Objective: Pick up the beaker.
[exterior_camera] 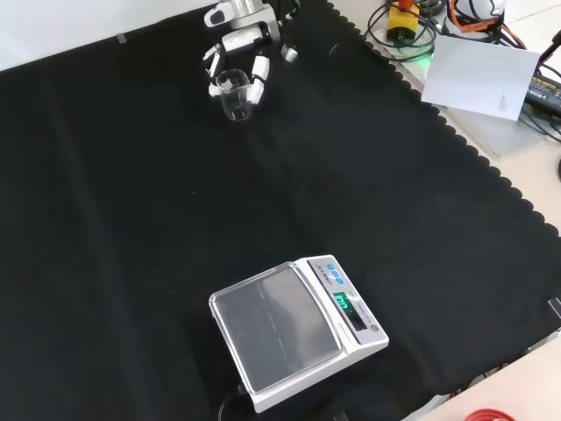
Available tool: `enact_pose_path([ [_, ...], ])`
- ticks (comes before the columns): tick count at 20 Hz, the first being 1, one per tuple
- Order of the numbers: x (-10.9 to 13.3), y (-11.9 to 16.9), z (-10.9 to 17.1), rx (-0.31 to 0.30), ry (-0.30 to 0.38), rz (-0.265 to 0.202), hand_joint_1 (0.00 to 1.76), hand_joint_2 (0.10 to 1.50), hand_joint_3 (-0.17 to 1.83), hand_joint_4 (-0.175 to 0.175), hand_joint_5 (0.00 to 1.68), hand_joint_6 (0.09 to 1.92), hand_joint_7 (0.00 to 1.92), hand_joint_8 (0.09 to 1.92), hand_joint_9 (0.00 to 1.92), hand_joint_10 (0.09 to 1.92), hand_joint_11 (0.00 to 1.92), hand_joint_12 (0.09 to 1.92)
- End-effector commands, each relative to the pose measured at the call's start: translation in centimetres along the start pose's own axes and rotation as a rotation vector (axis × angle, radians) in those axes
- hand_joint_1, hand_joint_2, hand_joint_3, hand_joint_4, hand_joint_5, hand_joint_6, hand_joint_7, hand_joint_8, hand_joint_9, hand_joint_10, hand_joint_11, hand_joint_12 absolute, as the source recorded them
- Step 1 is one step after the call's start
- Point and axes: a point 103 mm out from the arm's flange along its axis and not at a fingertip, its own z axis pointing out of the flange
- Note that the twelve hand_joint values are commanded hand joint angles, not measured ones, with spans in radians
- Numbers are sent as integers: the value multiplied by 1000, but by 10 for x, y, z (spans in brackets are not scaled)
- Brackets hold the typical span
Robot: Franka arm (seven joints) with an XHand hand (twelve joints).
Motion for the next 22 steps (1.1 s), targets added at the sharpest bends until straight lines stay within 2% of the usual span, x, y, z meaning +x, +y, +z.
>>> enact_pose_path([
  [1, 0, -2, -7, -44, 11, -5, 1124, 767, 342, 175, 1436, 239, 1042, 948, 992, 648, 339, 1425],
  [6, 14, -1, -18, -58, 3, -30, 1128, 762, 348, 175, 1455, 203, 1053, 943, 997, 650, 345, 1420],
  [11, 51, 8, -34, -89, 11, -94, 1129, 762, 349, 175, 1457, 199, 1057, 944, 1002, 653, 348, 1420],
  [16, 110, 24, -31, -90, 35, -185, 1129, 761, 349, 175, 1459, 195, 1062, 944, 1009, 656, 351, 1420],
  [22, 199, 44, -8, -54, 63, -316, 1129, 761, 349, 175, 1461, 189, 1068, 942, 1017, 659, 360, 1419],
])
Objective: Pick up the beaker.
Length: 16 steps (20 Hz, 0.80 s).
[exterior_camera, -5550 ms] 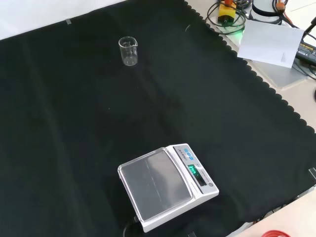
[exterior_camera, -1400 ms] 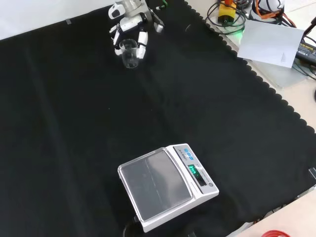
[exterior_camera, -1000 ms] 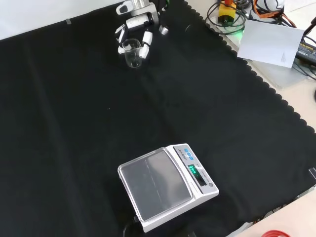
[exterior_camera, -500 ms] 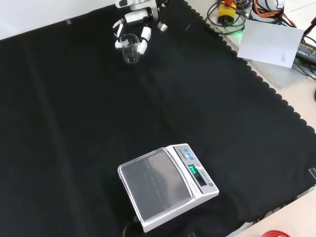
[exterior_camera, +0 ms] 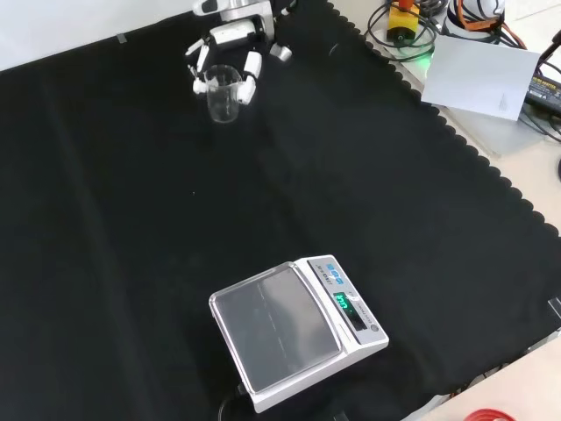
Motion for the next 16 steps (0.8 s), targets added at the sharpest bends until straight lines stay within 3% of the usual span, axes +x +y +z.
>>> enact_pose_path([
  [1, 103, 40, 31, 37, 49, -152, 1129, 761, 349, 175, 1461, 189, 1069, 941, 1018, 659, 361, 1419],
  [7, 196, 61, 77, 106, 89, -295, 1129, 761, 348, 175, 1463, 184, 1076, 939, 1021, 661, 368, 1417],
  [16, 291, 51, 155, 229, 175, -431, 1129, 761, 347, 175, 1466, 178, 1086, 934, 1025, 663, 380, 1413],
])
